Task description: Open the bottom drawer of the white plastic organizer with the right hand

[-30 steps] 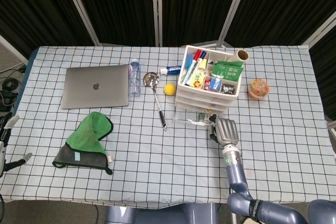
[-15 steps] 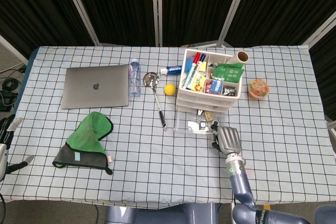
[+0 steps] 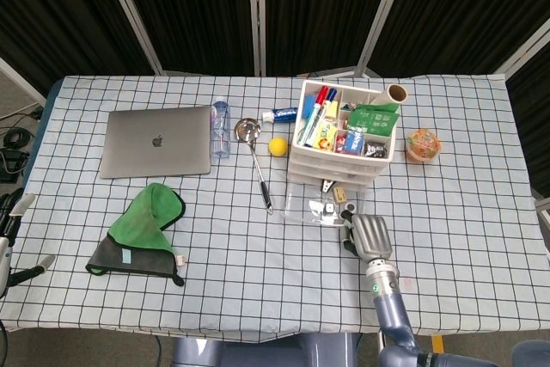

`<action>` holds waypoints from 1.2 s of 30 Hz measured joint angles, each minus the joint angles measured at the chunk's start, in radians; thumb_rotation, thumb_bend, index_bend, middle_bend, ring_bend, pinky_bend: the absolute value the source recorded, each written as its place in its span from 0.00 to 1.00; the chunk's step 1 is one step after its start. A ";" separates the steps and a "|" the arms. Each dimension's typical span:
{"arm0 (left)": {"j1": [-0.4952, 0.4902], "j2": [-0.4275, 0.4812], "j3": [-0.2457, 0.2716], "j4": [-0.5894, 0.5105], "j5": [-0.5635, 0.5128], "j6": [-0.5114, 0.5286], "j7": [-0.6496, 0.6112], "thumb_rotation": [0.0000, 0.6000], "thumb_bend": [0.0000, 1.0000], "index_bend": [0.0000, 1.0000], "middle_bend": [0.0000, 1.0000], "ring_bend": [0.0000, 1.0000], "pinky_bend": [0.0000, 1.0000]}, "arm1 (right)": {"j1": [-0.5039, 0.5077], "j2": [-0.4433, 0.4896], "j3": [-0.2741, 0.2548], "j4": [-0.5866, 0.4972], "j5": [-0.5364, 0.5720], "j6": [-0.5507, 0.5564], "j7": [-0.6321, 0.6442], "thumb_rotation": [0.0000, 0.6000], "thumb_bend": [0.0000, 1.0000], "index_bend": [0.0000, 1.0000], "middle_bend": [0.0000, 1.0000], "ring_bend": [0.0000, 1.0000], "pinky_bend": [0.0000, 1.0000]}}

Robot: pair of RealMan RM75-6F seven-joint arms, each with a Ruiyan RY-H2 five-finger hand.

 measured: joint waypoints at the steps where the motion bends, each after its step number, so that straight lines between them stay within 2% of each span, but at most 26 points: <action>1: 0.000 0.000 0.000 0.000 -0.001 -0.001 0.000 1.00 0.00 0.00 0.00 0.00 0.00 | -0.001 0.001 -0.001 -0.001 -0.003 -0.001 0.003 1.00 0.52 0.51 1.00 0.95 0.82; 6: 0.000 0.000 -0.002 -0.001 -0.005 -0.002 -0.001 1.00 0.00 0.00 0.00 0.00 0.00 | -0.002 0.005 -0.002 -0.005 -0.011 -0.009 0.012 1.00 0.44 0.41 1.00 0.95 0.82; 15: 0.000 0.001 -0.003 -0.001 -0.005 -0.001 -0.004 1.00 0.00 0.00 0.00 0.00 0.00 | -0.005 0.013 -0.001 -0.021 -0.010 -0.012 0.005 1.00 0.42 0.33 1.00 0.95 0.82; 25: 0.003 0.006 -0.004 -0.001 -0.002 0.006 -0.015 1.00 0.00 0.00 0.00 0.00 0.00 | -0.017 0.021 -0.015 -0.070 -0.038 0.014 -0.010 1.00 0.40 0.31 1.00 0.95 0.82; 36: 0.008 0.010 -0.004 -0.002 0.002 0.016 -0.024 1.00 0.00 0.00 0.00 0.00 0.00 | -0.043 0.052 -0.054 -0.176 -0.078 0.054 -0.049 1.00 0.36 0.32 1.00 0.95 0.82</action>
